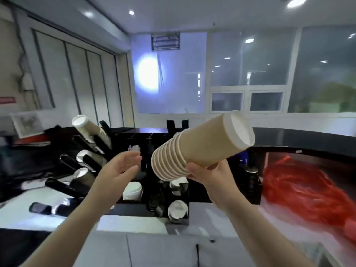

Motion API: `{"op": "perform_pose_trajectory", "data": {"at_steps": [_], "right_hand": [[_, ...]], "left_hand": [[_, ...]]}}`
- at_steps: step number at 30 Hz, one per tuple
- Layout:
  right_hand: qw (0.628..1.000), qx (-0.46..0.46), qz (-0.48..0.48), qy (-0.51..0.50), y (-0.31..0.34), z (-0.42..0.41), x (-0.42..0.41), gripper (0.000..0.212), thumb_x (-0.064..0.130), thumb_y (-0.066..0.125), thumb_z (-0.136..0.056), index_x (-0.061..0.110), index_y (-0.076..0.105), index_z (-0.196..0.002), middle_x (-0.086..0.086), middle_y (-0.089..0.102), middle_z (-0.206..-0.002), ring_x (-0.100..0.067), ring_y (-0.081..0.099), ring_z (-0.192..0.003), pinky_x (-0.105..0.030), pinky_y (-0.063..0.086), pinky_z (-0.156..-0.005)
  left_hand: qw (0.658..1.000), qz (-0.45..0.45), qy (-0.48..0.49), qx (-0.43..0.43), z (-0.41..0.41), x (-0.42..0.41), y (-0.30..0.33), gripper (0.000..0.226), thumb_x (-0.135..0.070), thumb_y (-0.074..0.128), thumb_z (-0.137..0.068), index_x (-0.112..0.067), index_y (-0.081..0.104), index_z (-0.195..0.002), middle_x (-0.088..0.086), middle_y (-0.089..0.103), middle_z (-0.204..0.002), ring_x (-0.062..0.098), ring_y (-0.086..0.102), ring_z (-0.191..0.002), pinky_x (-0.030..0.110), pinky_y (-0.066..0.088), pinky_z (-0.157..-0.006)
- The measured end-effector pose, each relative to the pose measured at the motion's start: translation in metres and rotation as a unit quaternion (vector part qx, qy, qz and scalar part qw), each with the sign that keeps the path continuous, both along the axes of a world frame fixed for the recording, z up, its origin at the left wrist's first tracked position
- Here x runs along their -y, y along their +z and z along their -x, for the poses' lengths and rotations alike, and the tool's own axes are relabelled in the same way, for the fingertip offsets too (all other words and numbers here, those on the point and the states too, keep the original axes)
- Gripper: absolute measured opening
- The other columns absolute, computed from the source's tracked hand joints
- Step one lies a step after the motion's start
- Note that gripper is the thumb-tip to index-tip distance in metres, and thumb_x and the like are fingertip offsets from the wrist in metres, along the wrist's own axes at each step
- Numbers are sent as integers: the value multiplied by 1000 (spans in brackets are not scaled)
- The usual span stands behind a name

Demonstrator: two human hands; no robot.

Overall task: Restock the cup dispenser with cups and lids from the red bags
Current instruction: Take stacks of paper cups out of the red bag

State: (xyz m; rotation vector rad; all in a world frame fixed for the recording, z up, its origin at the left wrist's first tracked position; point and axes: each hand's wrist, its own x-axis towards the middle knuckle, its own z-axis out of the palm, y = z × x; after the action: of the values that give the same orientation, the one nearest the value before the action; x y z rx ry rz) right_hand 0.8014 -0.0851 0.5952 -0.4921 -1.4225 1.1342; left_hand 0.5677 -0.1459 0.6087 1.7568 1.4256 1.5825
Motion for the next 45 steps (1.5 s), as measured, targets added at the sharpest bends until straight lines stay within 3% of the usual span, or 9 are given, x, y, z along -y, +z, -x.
{"op": "perform_pose_trajectory", "data": {"at_steps": [5,10,15,21,23,26,32,37,45], "right_hand": [[999,5,22,36,5,94,-8,90,41,94,-46,15,54,-123,-9,68,-113,-30,66,-105,-42,57,-79],[998,16,16,59,7,173,-35,80,35,90,-49,22,55,-119,-4,68,-111,-26,65,-105,-39,58,-74],[997,38,-29,53,9,248,-80,85,39,90,-51,17,52,-125,-7,66,-115,-28,65,-106,-51,55,-87],[992,62,-108,4,29,334,-150,79,42,87,-51,17,56,-119,4,68,-109,-15,65,-101,-34,54,-83],[990,62,-127,-10,39,359,-167,77,46,84,-48,23,55,-115,22,65,-102,1,62,-95,-15,49,-75],[985,69,-155,-26,54,394,-187,82,49,82,-47,21,54,-118,26,62,-101,7,58,-93,-7,43,-72],[979,85,-184,-21,75,454,-210,79,37,82,-49,31,49,-121,29,62,-101,8,59,-93,-8,45,-72],[972,162,-165,-40,75,484,-235,85,34,86,-50,37,46,-125,17,61,-116,-9,59,-110,-33,49,-90],[957,239,-131,-104,50,500,-253,85,27,90,-57,49,40,-122,20,58,-120,5,56,-107,-9,42,-79]], "left_hand": [[997,16,71,0,94,24,-9,31,-4,59,-91,-22,60,-115,-6,68,-112,2,62,-106,21,46,-89],[991,18,130,11,166,28,-24,30,-7,60,-91,-24,60,-116,-8,68,-111,-2,62,-103,11,45,-80],[982,16,187,-12,231,5,-26,33,-5,55,-93,-30,58,-114,-13,66,-109,-9,60,-100,9,44,-80],[973,7,224,-51,303,-48,-9,32,-7,56,-92,-28,58,-116,-12,66,-112,-1,60,-105,19,44,-88],[972,-1,227,-56,324,-67,-3,33,-6,55,-92,-27,58,-118,-12,66,-113,-2,59,-106,18,44,-88],[972,-19,229,-37,351,-91,-2,34,-7,55,-91,-29,59,-118,-14,66,-112,-4,60,-104,21,45,-90],[977,-13,207,-50,396,-138,3,33,-9,55,-92,-28,56,-119,-15,64,-112,-9,56,-106,7,42,-87],[984,-23,170,-42,434,-175,13,33,-10,55,-93,-24,57,-123,-12,64,-115,-6,56,-108,8,42,-87],[996,-19,90,-14,470,-219,3,35,-7,55,-92,-21,58,-123,-11,65,-114,-9,56,-105,2,41,-82]]}}
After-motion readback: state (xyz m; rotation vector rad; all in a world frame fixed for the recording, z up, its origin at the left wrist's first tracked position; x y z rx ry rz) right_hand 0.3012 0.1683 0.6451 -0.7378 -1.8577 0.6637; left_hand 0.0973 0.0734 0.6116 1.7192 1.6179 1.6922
